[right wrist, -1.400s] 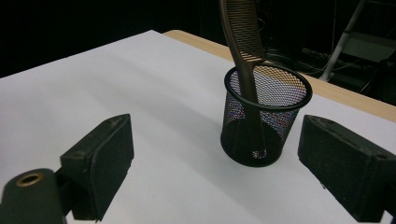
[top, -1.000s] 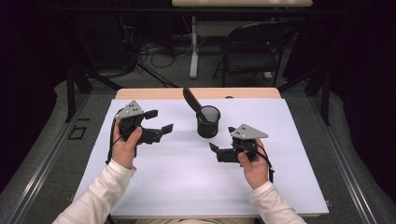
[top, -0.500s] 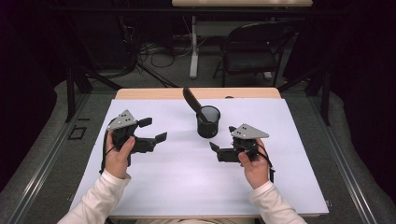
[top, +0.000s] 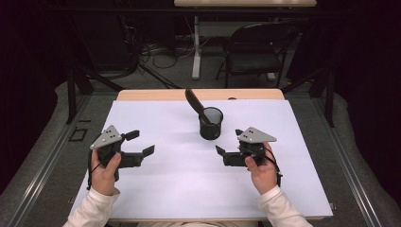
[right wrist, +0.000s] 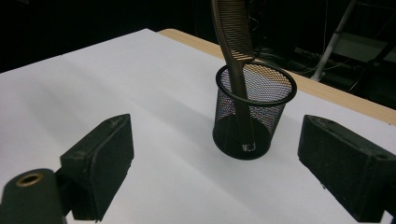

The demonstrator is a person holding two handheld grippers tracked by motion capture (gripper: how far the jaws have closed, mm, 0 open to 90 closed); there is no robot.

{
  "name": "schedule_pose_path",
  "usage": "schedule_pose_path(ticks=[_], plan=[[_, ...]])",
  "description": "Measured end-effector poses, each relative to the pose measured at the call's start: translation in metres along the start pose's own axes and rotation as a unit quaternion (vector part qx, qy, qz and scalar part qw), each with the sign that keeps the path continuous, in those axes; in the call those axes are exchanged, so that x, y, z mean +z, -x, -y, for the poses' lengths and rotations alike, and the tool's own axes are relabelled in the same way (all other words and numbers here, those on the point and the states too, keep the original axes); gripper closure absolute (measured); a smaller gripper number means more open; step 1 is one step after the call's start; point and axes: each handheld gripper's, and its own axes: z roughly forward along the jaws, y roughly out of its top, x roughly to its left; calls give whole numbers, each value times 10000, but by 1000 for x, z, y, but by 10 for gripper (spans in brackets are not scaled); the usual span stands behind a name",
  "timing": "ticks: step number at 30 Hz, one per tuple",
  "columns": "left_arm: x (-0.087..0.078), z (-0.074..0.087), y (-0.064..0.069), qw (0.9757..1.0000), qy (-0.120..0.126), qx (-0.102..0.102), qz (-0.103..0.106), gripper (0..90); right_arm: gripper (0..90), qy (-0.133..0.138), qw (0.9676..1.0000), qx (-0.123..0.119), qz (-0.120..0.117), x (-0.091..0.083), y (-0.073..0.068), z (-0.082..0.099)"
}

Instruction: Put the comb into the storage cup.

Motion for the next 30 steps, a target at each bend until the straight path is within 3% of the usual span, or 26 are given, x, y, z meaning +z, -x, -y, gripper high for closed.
schedule_pose_path(ticks=[14, 30], plan=[[-17, 33, -9, 9994, 189, -230, -165, 160, 103, -150, 9997, -81, 199, -25, 5, 17], [-16, 56, -20, 9982, 202, -440, -355, 160, 103, -161, 9977, 260, 606, -42, 22, 53]])
